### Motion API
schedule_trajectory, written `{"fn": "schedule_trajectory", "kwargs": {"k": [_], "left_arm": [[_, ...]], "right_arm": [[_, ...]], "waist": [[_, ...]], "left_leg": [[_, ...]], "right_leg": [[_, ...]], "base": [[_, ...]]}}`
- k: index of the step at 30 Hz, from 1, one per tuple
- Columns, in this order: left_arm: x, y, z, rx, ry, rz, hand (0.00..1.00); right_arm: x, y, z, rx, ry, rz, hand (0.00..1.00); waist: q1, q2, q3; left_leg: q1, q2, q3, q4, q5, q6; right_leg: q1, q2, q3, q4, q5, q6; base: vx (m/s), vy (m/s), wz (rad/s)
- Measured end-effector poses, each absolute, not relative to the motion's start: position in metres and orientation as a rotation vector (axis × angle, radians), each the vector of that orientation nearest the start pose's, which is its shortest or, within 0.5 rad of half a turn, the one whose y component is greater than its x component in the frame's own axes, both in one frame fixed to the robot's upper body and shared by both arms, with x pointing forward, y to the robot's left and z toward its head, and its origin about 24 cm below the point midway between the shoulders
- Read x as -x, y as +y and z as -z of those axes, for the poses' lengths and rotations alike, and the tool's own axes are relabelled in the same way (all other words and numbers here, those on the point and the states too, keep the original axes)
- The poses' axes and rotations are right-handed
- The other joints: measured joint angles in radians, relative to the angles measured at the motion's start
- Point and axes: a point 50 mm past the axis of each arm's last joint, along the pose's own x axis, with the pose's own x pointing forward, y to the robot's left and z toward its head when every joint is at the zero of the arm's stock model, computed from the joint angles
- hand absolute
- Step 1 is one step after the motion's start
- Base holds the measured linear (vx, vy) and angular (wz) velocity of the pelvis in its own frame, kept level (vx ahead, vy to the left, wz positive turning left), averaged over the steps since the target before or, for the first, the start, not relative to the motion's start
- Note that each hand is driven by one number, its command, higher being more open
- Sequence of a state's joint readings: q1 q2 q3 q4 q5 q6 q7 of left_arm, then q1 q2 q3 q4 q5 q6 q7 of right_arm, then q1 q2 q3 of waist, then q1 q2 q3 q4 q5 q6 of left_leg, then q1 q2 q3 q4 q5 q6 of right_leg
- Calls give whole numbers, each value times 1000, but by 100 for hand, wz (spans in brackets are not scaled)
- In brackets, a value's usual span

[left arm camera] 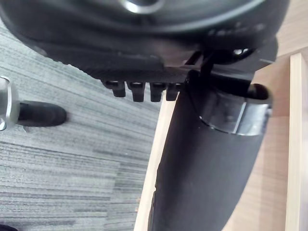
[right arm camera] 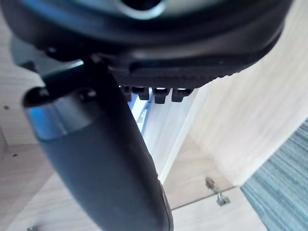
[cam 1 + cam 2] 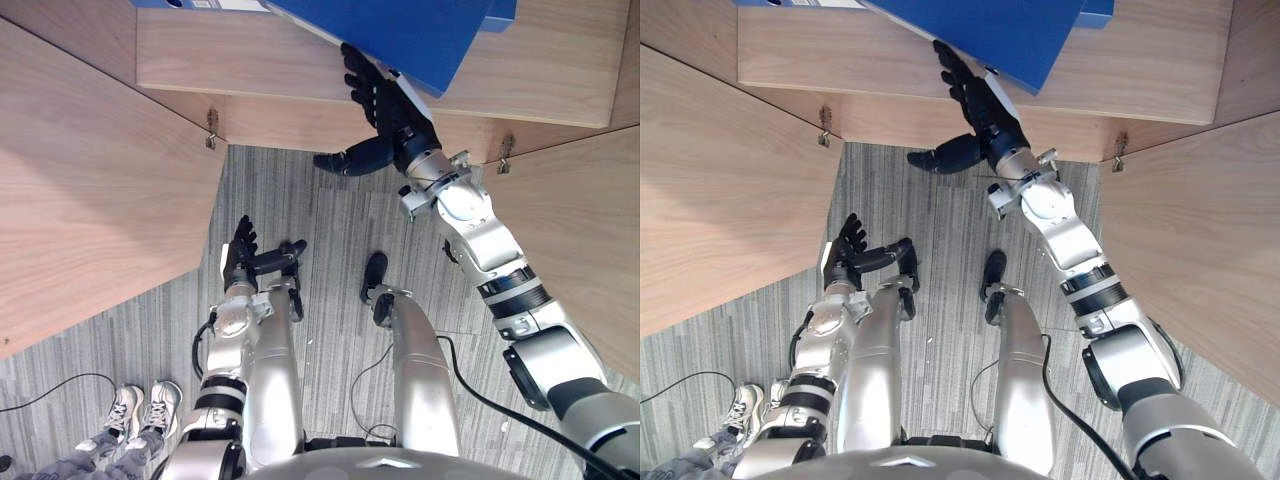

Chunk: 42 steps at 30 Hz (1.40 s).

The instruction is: Walk over to the cabinet, pick up the folder, carry it to the office cabinet, place the folder inside the office cabinet, then close the office cabinet door

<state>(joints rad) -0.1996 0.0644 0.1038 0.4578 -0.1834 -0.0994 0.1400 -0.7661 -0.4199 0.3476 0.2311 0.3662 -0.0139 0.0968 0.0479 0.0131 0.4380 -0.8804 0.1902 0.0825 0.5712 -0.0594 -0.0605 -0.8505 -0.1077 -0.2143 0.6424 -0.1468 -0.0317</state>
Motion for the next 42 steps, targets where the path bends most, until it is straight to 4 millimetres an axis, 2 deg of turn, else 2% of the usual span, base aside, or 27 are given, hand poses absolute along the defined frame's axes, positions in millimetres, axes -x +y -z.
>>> {"fn": "schedule_trajectory", "kwargs": {"k": [2, 7, 8, 12, 16, 21, 25, 29, 34, 38, 42], "left_arm": [[-277, 190, 6, 113, 178, -235, 100], [-265, 195, 17, 104, 214, -242, 100], [-264, 195, 18, 103, 219, -243, 100], [-254, 197, 27, 101, 251, -257, 100], [-253, 197, 27, 98, 252, -258, 100], [-258, 194, 23, 69, 237, -259, 100], [-262, 191, 21, 63, 228, -266, 100], [-268, 190, 15, 57, 207, -273, 100], [-275, 191, 11, 88, 193, -320, 100], [-277, 190, 14, 102, 211, -341, 100], [-279, 189, 12, 115, 207, -358, 100]], "right_arm": [[-351, -103, -198, 194, -375, -541, 100], [-350, -106, -198, 98, -351, -570, 100], [-350, -108, -199, 104, -352, -566, 0], [-343, -120, -207, 123, -425, -474, 0], [-336, -126, -219, 313, -556, -337, 0], [-333, -122, -218, 548, -627, -234, 0], [-332, -114, -213, 661, -650, -189, 0], [-332, -109, -210, 701, -661, -158, 0], [-344, -105, -202, 725, -608, -91, 0], [-353, -107, -206, 727, -583, -24, 0], [-362, -113, -219, 675, -581, 57, 0]], "waist": [[0, -9, -4], [2, -14, -5], [3, -14, -5], [6, -22, -4], [4, -28, -5], [4, -28, -5], [4, -28, -5], [5, -28, -5], [6, -28, -5], [7, -28, -5], [8, -28, -5]], "left_leg": [[5, 0, 2, -5, 0, 0], [25, -4, 3, -15, -1, 1], [26, -4, 3, -16, -1, 1], [27, -6, 4, -22, -1, 2], [30, -6, 8, -22, -2, 3], [32, -6, 9, -19, -4, 6], [30, -9, 9, -16, -4, 7], [24, -10, 9, -10, -5, 7], [7, -12, 9, -8, -5, 8], [-13, -14, 8, -5, -5, 8], [-15, -16, 7, -5, -5, 9]], "right_leg": [[3, 0, 1, -3, 0, 0], [25, -2, -1, -19, -2, 4], [27, -3, -1, -21, -2, 4], [30, -3, -2, -27, -1, 7], [32, -5, -1, -26, 0, 8], [32, -6, 1, -21, -2, 9], [31, -9, 0, -19, -4, 11], [27, -12, -1, -16, -4, 11], [9, -14, 0, -11, -4, 11], [-12, -16, 0, -3, -4, 11], [-12, -19, -2, -3, -4, 11]], "base": [[0, 0, 0], [6, 27, 1], [15, 58, 3], [30, 54, 1], [30, 45, 0], [-5, 27, -1], [-8, 48, 2], [10, 39, 1], [6, 17, 0], [17, 36, 1], [12, 40, 1]]}}
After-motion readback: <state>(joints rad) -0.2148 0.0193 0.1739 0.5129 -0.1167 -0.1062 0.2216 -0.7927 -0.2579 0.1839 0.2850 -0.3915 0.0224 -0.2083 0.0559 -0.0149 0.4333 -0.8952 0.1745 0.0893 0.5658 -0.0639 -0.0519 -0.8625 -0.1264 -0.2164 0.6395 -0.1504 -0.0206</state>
